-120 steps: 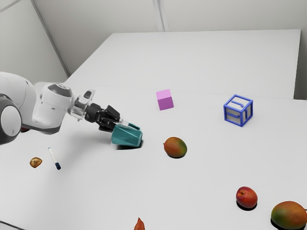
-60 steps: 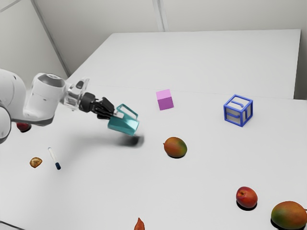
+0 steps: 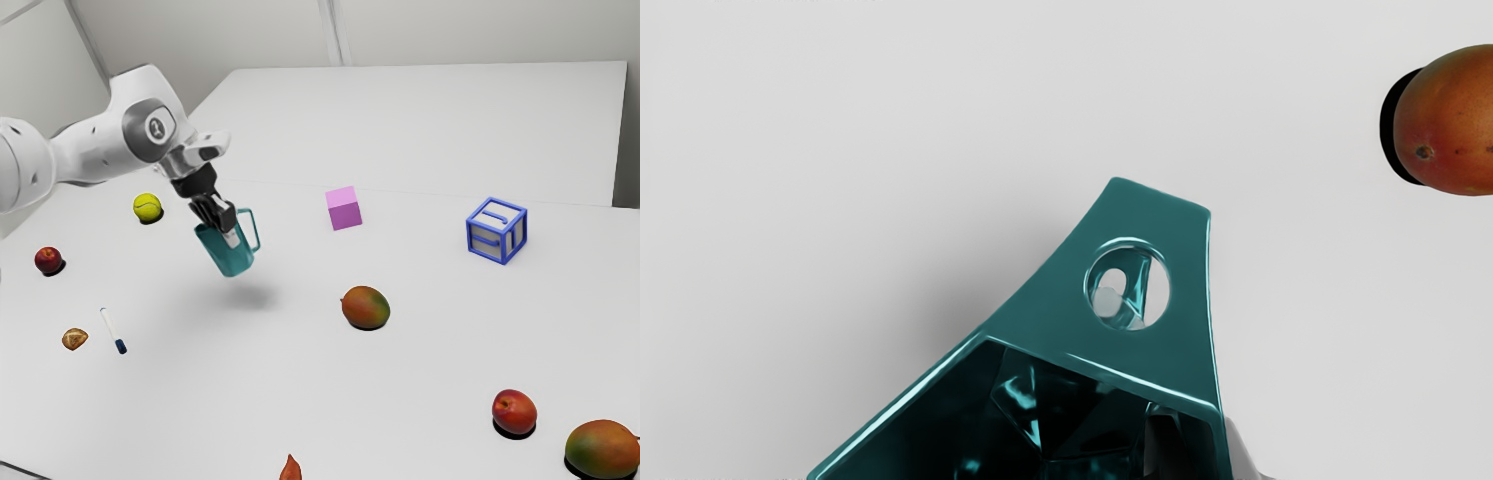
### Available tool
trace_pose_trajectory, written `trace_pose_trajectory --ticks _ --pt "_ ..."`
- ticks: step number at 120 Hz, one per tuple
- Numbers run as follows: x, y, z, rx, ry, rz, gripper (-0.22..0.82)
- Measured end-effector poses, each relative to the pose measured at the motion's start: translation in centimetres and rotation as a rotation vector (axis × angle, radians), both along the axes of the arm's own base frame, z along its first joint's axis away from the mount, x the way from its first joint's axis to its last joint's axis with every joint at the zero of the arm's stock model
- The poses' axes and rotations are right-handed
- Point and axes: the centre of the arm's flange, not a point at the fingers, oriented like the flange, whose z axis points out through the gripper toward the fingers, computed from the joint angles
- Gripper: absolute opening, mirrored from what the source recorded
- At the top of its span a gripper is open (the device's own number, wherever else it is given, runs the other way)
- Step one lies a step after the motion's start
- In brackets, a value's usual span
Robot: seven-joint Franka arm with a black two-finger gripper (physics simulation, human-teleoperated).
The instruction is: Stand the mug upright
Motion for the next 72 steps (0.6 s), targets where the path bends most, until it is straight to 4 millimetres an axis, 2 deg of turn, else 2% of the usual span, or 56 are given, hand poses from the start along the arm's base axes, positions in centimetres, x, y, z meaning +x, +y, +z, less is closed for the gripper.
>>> trace_pose_trajectory --ticks 16,28,72 --pt "0.4 -1.2 -0.7 0.097 -0.012 0.021 -0.18" --pt "0.0 -1.8 -2.0 0.138 -0.006 0.056 -0.18" --pt "-0.6 -3.1 -5.9 0.170 0.018 0.192 -0.18"
